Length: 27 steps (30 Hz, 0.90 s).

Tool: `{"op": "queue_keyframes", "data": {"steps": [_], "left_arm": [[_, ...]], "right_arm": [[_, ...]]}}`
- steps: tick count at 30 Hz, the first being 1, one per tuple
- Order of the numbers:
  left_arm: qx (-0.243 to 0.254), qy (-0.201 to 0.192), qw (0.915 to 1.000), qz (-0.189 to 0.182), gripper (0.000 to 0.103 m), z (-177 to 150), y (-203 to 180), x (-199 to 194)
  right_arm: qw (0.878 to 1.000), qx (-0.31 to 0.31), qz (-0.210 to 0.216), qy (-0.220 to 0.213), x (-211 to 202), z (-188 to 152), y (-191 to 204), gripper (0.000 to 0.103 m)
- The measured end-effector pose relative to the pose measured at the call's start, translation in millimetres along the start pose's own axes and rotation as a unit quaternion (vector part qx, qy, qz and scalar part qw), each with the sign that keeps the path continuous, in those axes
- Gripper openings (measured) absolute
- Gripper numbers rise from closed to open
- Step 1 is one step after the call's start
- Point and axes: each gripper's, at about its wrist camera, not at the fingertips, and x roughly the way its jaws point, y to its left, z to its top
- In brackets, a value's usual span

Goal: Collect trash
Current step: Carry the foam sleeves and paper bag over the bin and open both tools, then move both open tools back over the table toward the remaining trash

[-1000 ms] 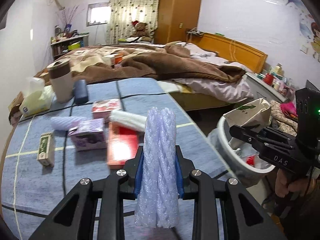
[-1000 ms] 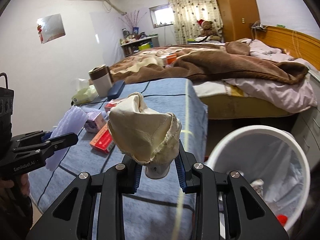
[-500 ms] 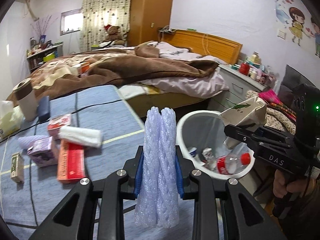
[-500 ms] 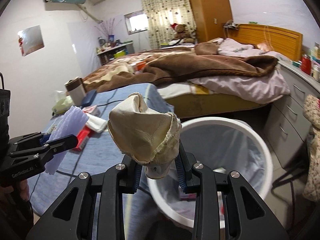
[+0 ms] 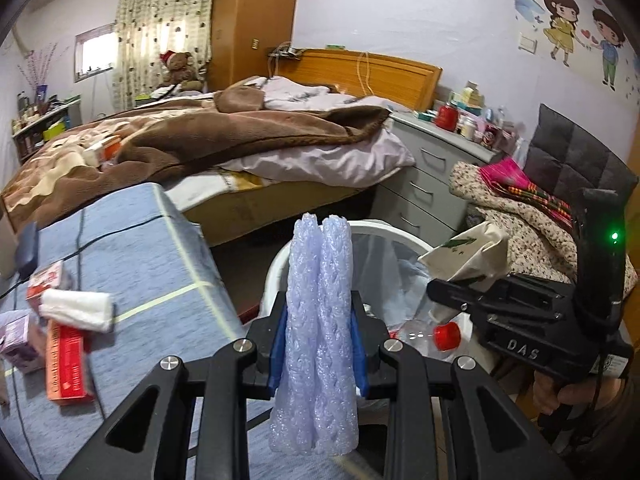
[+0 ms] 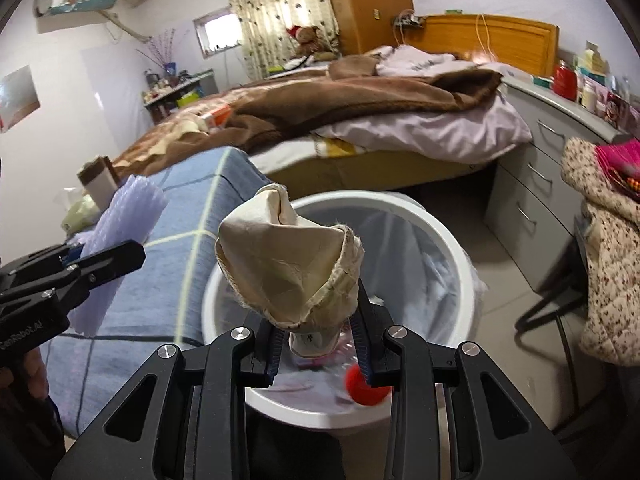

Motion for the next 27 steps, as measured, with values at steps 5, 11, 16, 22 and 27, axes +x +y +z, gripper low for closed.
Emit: {"op": "queue_keyframes", "data": {"steps": [5,11,16,22,27], "left_arm": [[-0.001,0.011,0.9998,-0.014,0.029,2,-11,16],[0.002,0.018,0.9998,-0.009,0.029,3,-14,27],[-0.007,0.016,0.9998,-0.007,0.053,5,-10,30],[-0.016,0.014,0.9997,-0.009,0.060,5,-5,29],[-0.017,0.011,0.9998,-0.006,0.063,4,-2,27]], "right_arm": [[1.000,0.007,0.001,0.014,6,-2,-9,0.036],[1.000,0.008,-0.006,0.030,15,0,-15,0.037],[0.999,0.006,-0.019,0.040,19,1,-17,0.049],[0.999,0.006,-0.028,0.039,17,0,-18,0.062],[0.999,0.009,-0.032,0.031,14,4,-19,0.065]]}}
